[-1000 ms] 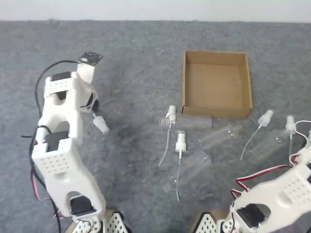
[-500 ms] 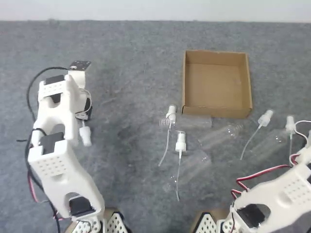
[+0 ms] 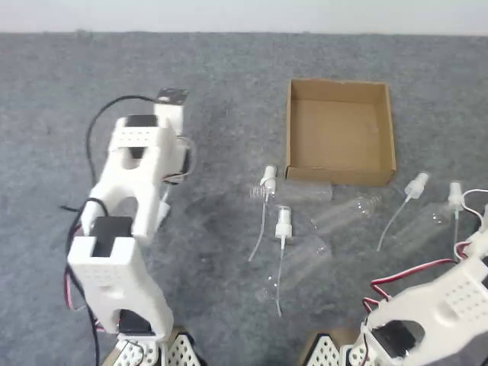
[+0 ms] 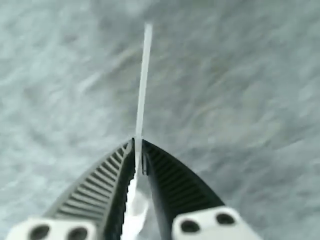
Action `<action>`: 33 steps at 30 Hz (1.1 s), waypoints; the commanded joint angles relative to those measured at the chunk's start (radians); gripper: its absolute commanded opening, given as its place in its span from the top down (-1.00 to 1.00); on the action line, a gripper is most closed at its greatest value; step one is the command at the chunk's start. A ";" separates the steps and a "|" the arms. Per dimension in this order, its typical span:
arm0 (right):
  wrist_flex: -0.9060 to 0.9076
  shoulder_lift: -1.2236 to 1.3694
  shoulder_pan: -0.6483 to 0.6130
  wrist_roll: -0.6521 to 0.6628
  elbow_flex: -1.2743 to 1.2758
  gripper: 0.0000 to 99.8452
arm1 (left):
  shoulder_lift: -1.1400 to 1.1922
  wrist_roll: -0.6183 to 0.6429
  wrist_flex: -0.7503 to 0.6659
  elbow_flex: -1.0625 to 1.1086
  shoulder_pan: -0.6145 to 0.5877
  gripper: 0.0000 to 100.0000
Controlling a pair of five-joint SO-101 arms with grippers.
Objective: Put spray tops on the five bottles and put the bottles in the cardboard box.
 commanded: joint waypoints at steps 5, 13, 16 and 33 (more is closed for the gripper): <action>0.010 -0.015 -0.007 0.058 -0.057 0.72 | -0.089 0.160 -0.054 -0.097 0.115 0.98; 0.008 -0.015 -0.008 0.058 -0.057 0.72 | -0.232 -0.006 0.101 -0.200 0.005 0.82; 0.008 -0.015 -0.007 0.058 -0.057 0.72 | -0.292 -0.112 0.137 -0.165 -0.103 0.79; 0.012 -0.015 -0.007 0.058 -0.057 0.72 | -0.583 -0.483 -0.298 0.679 -0.198 0.97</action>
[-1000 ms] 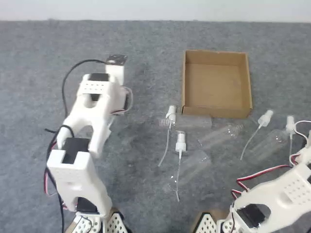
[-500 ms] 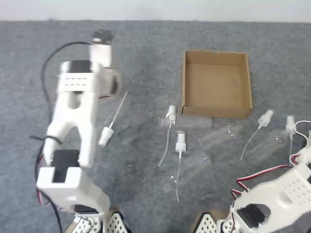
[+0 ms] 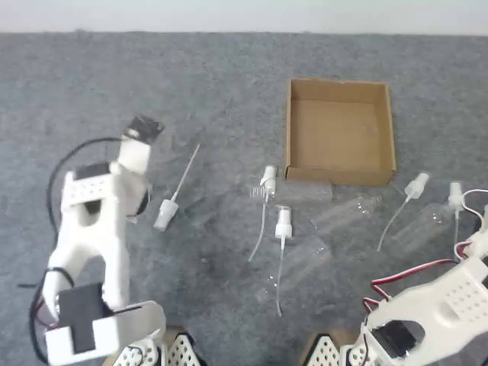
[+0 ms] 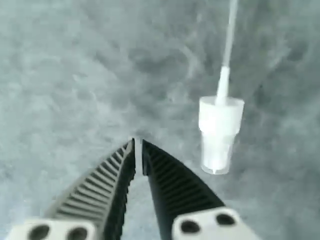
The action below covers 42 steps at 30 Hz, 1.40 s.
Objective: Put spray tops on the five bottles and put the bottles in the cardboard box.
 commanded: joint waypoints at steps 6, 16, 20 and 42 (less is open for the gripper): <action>0.013 -0.015 -0.007 0.018 -0.057 0.72 | -0.072 0.060 -0.035 0.117 0.218 0.97; 0.016 -0.015 -0.007 0.018 -0.057 0.72 | -0.080 0.328 0.006 0.051 0.496 0.97; 0.016 -0.015 -0.007 0.018 -0.057 0.72 | -0.080 0.325 0.104 -0.068 0.465 0.97; 0.016 -0.016 -0.013 0.018 -0.057 0.72 | -0.239 0.276 -0.227 0.133 0.683 0.64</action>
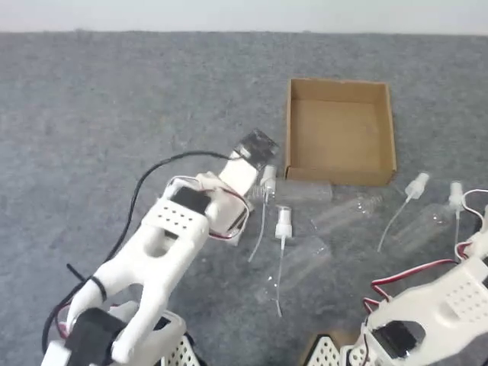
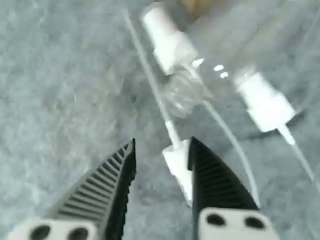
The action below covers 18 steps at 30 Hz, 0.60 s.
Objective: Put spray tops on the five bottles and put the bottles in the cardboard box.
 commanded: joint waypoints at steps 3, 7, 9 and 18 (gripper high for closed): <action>0.016 -0.016 -0.013 0.017 -0.057 0.72 | -0.025 -0.023 -0.066 -0.002 0.015 0.61; 0.016 -0.016 -0.010 0.017 -0.057 0.72 | 0.058 -0.060 -0.101 -0.007 0.011 0.60; 0.018 -0.016 -0.010 0.017 -0.057 0.72 | 0.107 -0.078 -0.129 -0.010 -0.014 0.60; 0.018 -0.016 -0.012 0.012 -0.057 0.72 | 0.173 -0.143 -0.190 -0.008 -0.203 0.60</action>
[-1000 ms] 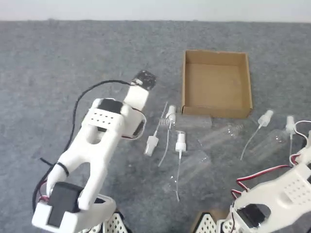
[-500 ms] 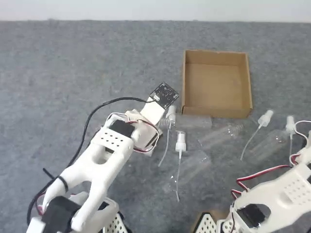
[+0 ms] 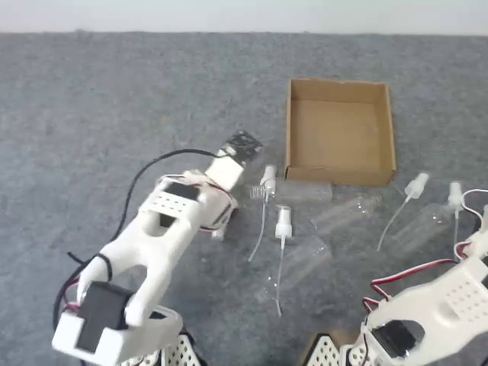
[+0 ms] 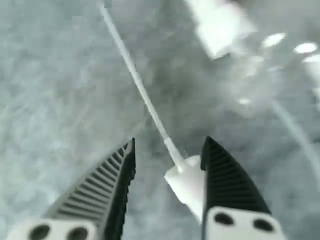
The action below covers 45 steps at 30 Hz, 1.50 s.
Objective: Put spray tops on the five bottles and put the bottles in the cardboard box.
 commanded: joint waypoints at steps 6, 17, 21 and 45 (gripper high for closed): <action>0.008 -0.016 -0.012 0.011 -0.057 0.72 | -0.011 0.063 -0.018 -0.019 -0.199 0.64; 0.010 -0.016 -0.010 0.015 -0.055 0.72 | -0.141 0.061 0.153 -0.084 -0.296 0.66; 0.007 -0.016 -0.012 0.017 -0.037 0.72 | -0.318 -0.094 0.331 -0.125 -0.265 0.66; 0.008 -0.016 -0.015 0.018 -0.037 0.72 | 0.006 -0.582 0.269 -0.130 -0.005 0.66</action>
